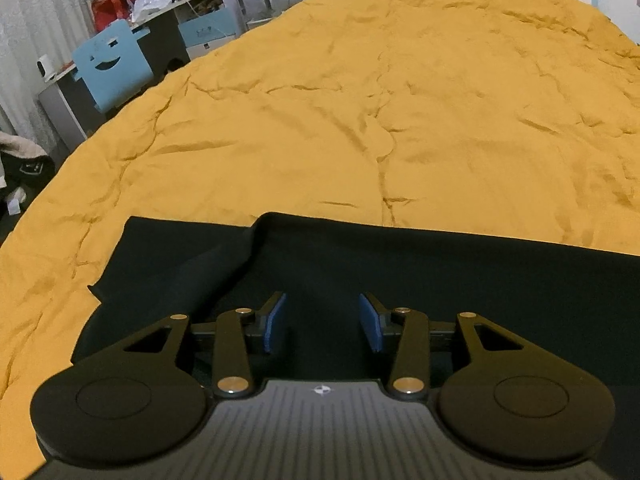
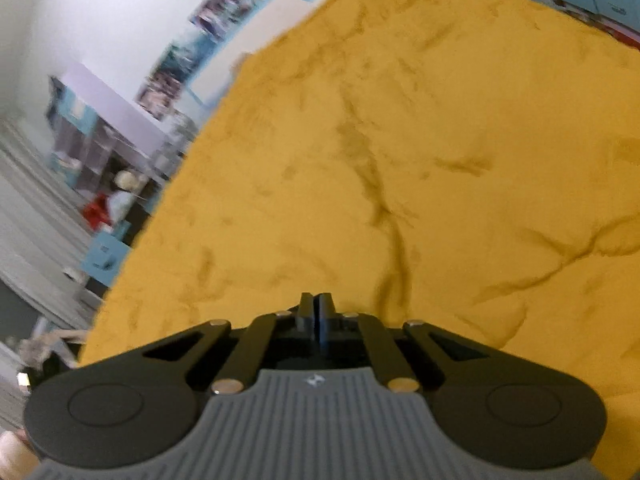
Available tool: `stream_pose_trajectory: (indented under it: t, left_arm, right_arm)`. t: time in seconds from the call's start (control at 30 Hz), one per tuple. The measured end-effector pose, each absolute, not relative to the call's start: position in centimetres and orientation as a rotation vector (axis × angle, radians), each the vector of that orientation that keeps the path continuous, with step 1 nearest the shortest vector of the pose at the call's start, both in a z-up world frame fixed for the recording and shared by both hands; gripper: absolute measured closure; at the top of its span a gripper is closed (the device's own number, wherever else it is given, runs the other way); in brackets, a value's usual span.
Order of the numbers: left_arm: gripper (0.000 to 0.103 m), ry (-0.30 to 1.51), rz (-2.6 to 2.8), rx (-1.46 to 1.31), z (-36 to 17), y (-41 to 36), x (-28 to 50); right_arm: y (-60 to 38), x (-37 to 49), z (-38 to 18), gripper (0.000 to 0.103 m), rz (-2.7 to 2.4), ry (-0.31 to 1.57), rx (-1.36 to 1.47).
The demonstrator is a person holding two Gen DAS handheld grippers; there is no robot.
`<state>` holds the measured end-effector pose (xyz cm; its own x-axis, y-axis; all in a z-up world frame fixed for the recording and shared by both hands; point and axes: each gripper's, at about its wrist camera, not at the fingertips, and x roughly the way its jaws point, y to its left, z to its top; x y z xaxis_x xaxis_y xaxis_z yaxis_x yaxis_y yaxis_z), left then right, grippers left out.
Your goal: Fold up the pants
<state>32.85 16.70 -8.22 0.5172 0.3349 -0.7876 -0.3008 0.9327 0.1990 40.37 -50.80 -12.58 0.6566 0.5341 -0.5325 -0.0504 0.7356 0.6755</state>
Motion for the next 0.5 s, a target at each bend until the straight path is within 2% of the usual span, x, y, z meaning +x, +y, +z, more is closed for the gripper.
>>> stream_pose_trajectory:
  t: [0.1,0.23,0.43,0.5]
  left_arm:
    - [0.053,0.944,0.381,0.041,-7.9,16.7,32.6]
    - [0.053,0.94,0.393,0.016,-7.8,16.7,32.3]
    - [0.053,0.936,0.357,0.048,-7.2,15.6,31.3]
    - [0.053,0.941,0.344,0.036,-7.2,15.4,30.9]
  right_arm:
    - [-51.3,39.8,-11.1,0.103,0.302,0.868,0.674]
    - [-50.9,40.9,-14.2,0.103,0.184,0.971,0.655]
    - [-50.0,41.9,-16.6,0.103,0.134,0.976,0.671]
    - [-50.4,41.2,-16.0,0.097,0.146,0.963,0.68]
